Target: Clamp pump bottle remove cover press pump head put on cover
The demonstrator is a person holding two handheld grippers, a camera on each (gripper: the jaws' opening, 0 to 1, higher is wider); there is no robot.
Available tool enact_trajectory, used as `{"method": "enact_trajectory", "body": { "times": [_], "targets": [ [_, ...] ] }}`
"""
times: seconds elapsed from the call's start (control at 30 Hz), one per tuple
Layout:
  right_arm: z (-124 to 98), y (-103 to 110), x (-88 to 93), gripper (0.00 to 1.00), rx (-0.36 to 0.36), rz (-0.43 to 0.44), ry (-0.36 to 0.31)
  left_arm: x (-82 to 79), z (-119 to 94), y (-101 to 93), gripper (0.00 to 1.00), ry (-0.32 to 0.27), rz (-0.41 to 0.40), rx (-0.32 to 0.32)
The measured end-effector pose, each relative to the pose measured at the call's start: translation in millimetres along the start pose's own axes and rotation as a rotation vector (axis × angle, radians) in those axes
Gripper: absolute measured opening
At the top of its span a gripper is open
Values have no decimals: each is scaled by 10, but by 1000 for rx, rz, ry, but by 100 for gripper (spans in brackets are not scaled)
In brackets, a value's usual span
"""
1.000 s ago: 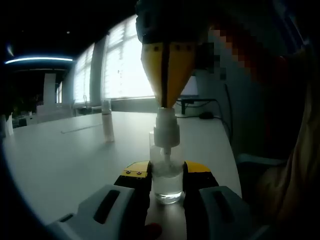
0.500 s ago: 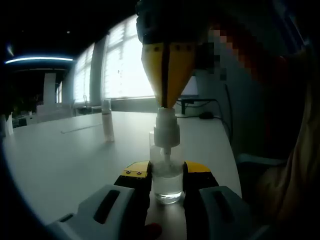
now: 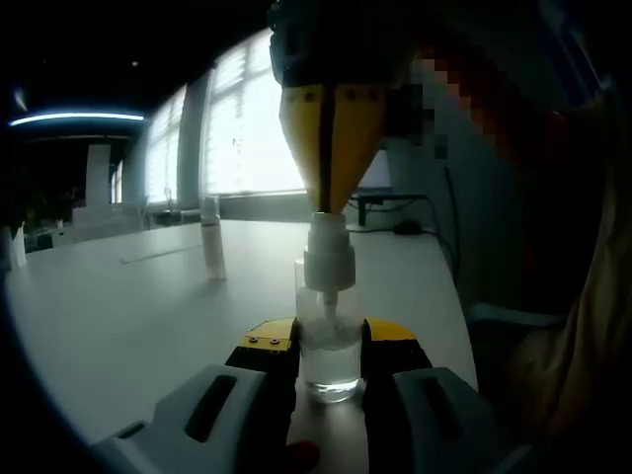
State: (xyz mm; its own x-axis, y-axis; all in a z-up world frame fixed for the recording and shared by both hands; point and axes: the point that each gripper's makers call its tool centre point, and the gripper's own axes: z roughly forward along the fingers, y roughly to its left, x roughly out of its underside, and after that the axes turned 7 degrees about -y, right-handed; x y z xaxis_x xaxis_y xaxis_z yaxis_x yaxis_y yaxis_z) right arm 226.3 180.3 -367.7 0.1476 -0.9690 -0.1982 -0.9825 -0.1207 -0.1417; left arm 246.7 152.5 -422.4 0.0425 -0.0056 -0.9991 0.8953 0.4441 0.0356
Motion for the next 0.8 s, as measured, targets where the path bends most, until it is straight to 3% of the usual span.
{"method": "enact_trajectory", "body": {
  "times": [0.8],
  "targets": [
    [-49, -11, -36, 0, 6, -29, -38, 3, -19, -21, 15, 1, 2, 0]
  ]
}}
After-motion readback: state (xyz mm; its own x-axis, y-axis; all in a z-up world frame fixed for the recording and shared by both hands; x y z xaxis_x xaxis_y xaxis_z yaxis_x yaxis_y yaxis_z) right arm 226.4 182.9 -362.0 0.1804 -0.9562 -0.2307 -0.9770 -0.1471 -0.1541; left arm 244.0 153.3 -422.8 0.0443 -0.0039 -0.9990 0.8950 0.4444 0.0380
